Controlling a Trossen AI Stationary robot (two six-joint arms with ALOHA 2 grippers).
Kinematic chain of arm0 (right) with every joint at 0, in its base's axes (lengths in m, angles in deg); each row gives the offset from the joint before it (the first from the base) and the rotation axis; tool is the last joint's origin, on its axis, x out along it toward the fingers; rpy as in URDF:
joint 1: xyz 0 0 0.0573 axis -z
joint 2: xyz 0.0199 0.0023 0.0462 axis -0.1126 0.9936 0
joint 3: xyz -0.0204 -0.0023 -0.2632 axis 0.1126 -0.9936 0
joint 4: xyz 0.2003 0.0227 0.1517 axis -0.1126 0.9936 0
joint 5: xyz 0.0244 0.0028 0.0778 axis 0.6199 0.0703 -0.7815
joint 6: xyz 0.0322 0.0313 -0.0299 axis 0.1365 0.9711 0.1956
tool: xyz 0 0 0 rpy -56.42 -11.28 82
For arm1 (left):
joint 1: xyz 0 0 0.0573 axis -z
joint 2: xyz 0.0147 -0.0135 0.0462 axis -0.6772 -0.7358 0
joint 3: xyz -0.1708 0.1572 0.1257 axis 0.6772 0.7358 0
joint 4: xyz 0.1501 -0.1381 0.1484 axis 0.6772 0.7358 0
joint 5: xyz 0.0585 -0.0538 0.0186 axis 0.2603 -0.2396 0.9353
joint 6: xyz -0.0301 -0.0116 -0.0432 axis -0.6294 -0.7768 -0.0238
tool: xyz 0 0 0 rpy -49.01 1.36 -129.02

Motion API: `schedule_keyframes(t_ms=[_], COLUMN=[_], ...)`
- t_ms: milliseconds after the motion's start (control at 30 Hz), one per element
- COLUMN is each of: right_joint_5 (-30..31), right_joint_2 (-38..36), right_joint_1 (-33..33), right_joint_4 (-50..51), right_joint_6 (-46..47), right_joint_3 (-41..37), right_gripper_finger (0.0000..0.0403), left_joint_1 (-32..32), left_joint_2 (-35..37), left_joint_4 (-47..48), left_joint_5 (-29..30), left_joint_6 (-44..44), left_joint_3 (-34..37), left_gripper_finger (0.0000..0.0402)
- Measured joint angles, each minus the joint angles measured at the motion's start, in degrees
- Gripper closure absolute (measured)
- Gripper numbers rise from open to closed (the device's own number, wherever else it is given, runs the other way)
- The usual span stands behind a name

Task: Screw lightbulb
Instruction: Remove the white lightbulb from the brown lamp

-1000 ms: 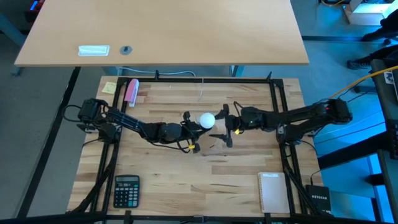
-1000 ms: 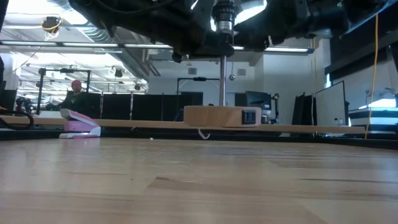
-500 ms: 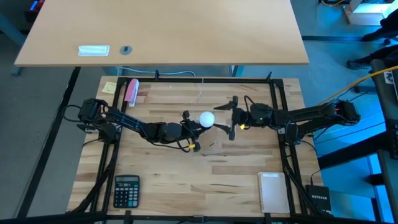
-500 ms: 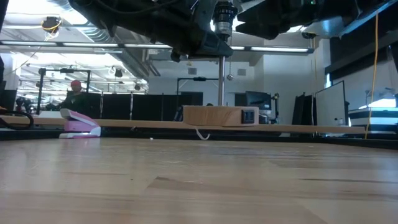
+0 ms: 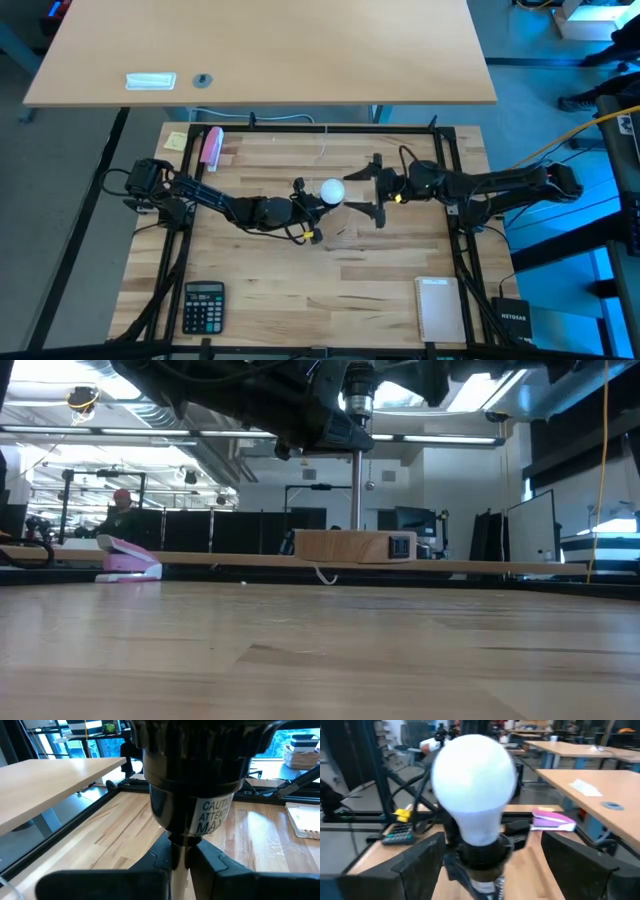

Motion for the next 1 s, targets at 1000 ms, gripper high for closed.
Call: schedule_keyframes(t_ms=[1000], right_joint_5=[14.7], right_joint_2=[13.2], right_joint_1=[-5.6], right_joint_4=[-8.9], right_joint_6=[-4.6], right_joint_3=[9.0], right_gripper_finger=[0.0077], left_joint_1=[-0.6], left_joint_2=[0.0], left_joint_4=[-0.1], left_joint_5=[0.0], left_joint_6=[-2.0], left_joint_3=[0.0], left_gripper_finger=[0.0374])
